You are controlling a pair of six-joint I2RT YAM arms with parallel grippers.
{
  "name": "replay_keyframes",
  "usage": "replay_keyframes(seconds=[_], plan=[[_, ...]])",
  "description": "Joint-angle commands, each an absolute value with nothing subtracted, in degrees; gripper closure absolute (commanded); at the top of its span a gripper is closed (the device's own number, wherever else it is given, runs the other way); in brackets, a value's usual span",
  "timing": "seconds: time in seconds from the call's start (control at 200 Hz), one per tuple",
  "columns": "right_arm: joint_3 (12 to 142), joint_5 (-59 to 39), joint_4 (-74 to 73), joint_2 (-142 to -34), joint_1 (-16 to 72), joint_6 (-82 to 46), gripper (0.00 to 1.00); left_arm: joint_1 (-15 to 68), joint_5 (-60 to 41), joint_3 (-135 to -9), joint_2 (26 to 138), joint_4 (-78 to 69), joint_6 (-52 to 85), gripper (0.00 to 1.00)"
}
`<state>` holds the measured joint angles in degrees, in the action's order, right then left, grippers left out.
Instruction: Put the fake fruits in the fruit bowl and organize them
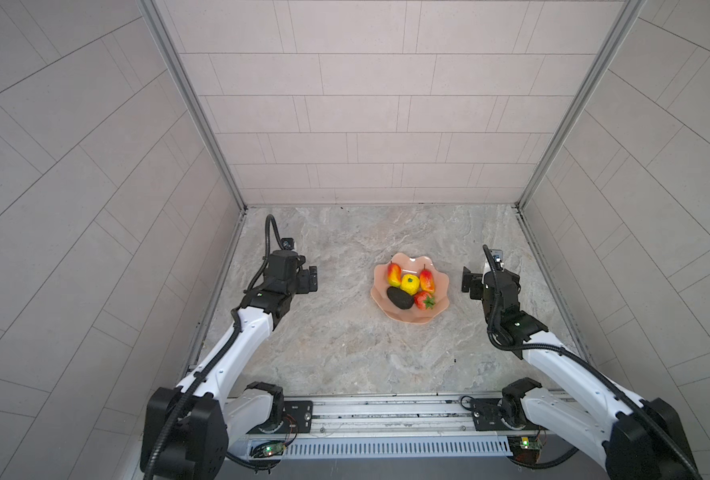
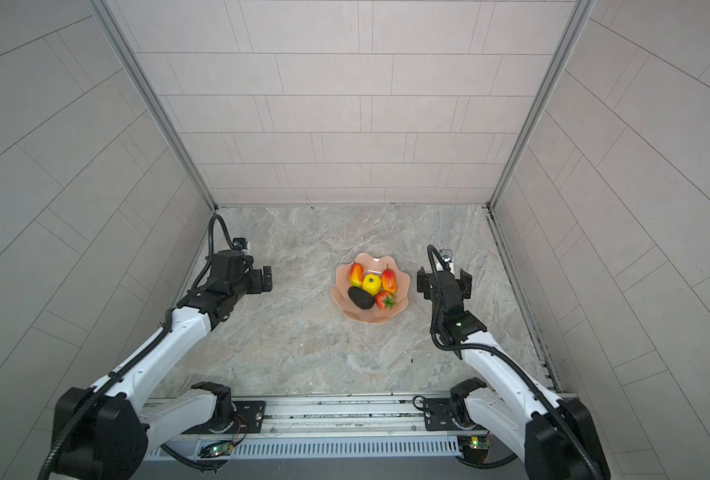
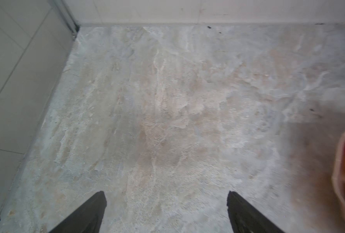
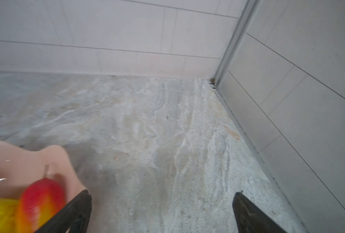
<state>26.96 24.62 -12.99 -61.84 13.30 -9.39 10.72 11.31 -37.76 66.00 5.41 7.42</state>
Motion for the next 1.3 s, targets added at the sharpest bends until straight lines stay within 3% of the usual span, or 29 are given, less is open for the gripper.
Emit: replay_keyframes(seconds=[0.0,0.08,0.27,0.47,0.576,0.716,0.816,0.916,1.136,1.296], plan=[[26.2,23.68,-27.09,-68.8,11.69,-7.14,0.0,8.89,19.86,-35.49,71.11,-14.2,5.2,0.0],[27.72,24.56,-26.52,-71.53,11.86,-6.85,0.0,7.35,18.46,-34.46,77.06,-20.73,5.43,0.0],[29.49,22.76,-26.11,-73.11,10.57,-7.38,0.0,5.57,13.69,-39.52,82.52,-21.23,0.43,0.0],[23.33,22.89,-26.78,-70.91,10.28,-7.59,0.0,5.36,13.82,-33.43,78.41,-20.03,-0.04,0.0],[19.78,22.33,-34.61,-71.46,9.27,-8.3,0.01,5.21,15.2,-22.42,77.16,-38.19,2.13,0.0],[28.56,17.2,-24.53,-78.6,6.56,-9.94,0.0,3.7,11.94,-24.15,83.07,-40.08,1.23,0.0],[30.98,14.91,-22.46,-80.51,6.24,-9.05,0.0,2.91,12.85,-19.62,91.78,-60.57,2.18,0.0],[28.04,13.71,-25.83,-78.27,6.42,-8.2,0.0,2.27,11.13,-22.82,86.48,-45.46,2.91,0.0],[25.52,15.53,-33.34,-77.84,5.01,-2.96,0.0,2.38,10.04,-25.97,87.93,-41.23,2.17,0.0],[26.09,14.02,-38.44,-85.1,3.93,-3.27,0.0,2.3,9.89,-25.99,88.0,-41.39,2.08,0.0]])
